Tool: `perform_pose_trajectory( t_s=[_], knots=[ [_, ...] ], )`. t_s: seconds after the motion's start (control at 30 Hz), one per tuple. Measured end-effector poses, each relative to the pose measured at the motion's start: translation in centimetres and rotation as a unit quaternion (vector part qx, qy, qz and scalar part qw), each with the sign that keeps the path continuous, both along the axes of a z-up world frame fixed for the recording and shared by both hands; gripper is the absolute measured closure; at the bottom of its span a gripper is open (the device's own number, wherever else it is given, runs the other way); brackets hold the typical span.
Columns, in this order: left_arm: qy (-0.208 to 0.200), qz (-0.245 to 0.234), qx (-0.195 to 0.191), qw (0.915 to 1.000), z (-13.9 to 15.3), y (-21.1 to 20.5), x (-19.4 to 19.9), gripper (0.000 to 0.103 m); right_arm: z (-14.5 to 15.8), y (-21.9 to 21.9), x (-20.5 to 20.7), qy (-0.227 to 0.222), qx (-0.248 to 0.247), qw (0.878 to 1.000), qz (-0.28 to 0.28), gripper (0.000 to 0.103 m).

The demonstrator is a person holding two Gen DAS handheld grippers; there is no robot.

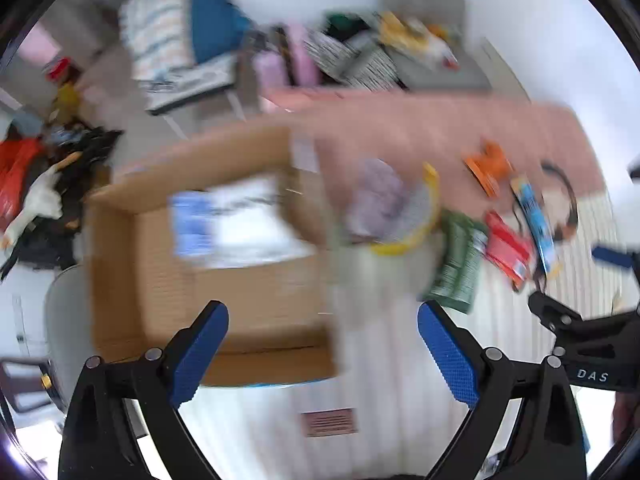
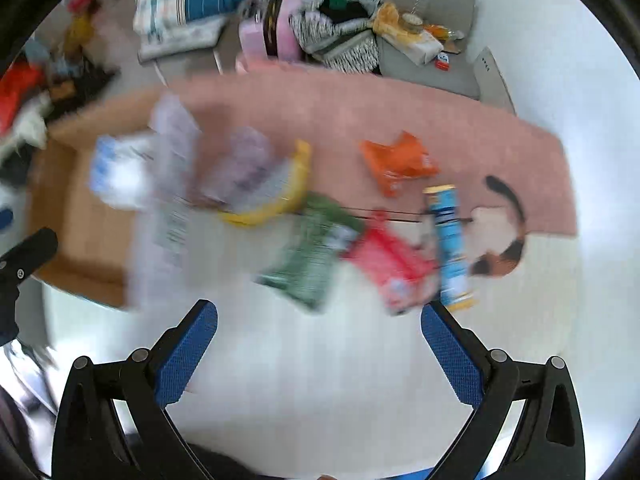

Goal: Organize soft objects
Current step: 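Grasp the red pack with the right tool while the left tool grasps the green pack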

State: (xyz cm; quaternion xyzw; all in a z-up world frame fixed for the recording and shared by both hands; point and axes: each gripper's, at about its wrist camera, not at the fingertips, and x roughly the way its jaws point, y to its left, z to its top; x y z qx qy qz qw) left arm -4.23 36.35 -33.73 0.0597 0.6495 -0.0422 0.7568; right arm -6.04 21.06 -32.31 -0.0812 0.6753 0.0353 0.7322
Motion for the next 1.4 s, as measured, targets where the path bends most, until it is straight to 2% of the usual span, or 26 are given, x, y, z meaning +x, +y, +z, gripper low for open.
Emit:
perform_pose_trajectory(
  t_s=[0.13,0.2,0.33,0.47,0.53,0.6,0.67,0.83,1.1,1.13,1.17,1.3,1.37,1.4],
  knots=[
    [0.063,-0.047,0.008,0.9968,-5.7,-6.4,1.5,0.006,-5.3,-4.0,2.3,0.062,-0.033,0.995,0.076,0.0],
    [0.084,-0.057,0.015,0.9947,-7.7,-8.1,2.1,0.006,-8.5,-5.7,3.5,0.093,-0.047,0.99,0.096,0.0],
    [0.121,-0.069,0.032,0.9897,-11.5,-10.1,3.1,0.006,-13.2,-6.9,5.3,0.135,-0.041,0.983,0.119,0.0],
    [0.146,-0.068,0.037,0.9862,-13.8,-10.8,3.9,0.006,-17.0,-6.9,6.1,0.165,-0.043,0.972,0.159,0.0],
    [0.157,-0.068,0.033,0.9847,-14.6,-11.0,4.1,0.006,-18.7,-7.0,6.2,0.18,-0.047,0.968,0.168,0.005],
    [0.168,-0.068,0.024,0.9831,-15.3,-11.4,4.4,0.006,-19.6,-7.5,6.3,0.192,-0.051,0.967,0.163,0.031],
    [0.177,-0.068,0.019,0.9816,-15.9,-11.9,4.5,0.006,-20.2,-8.7,6.0,0.212,-0.046,0.966,0.14,0.04],
    [0.204,-0.083,0.004,0.9755,-17.5,-14.2,4.3,0.006,-20.0,-12.5,5.1,0.225,-0.056,0.968,0.097,0.043],
    [0.223,-0.1,0.015,0.9695,-19.7,-16.9,3.7,0.007,-20.0,-16.3,5.1,0.225,-0.026,0.973,0.043,0.041],
    [0.221,-0.099,0.02,0.97,-19.8,-17.2,3.9,0.013,-20.0,-16.5,5.2,0.225,-0.027,0.973,0.041,0.041],
    [0.221,-0.098,0.025,0.9701,-20.1,-17.1,3.8,0.028,-20.0,-16.8,5.2,0.225,-0.026,0.973,0.039,0.041],
    [0.197,-0.099,0.038,0.9747,-19.5,-17.9,4.0,0.039,-19.8,-17.0,5.1,0.22,-0.029,0.975,0.029,0.041],
    [0.187,-0.094,0.035,0.9772,-18.8,-18.2,3.9,0.059,-19.7,-16.9,5.2,0.217,-0.031,0.976,0.021,0.041],
    [0.185,-0.091,0.032,0.9781,-18.5,-18.1,3.8,0.061,-19.5,-17.1,5.1,0.213,-0.032,0.976,0.018,0.042]
  ],
)
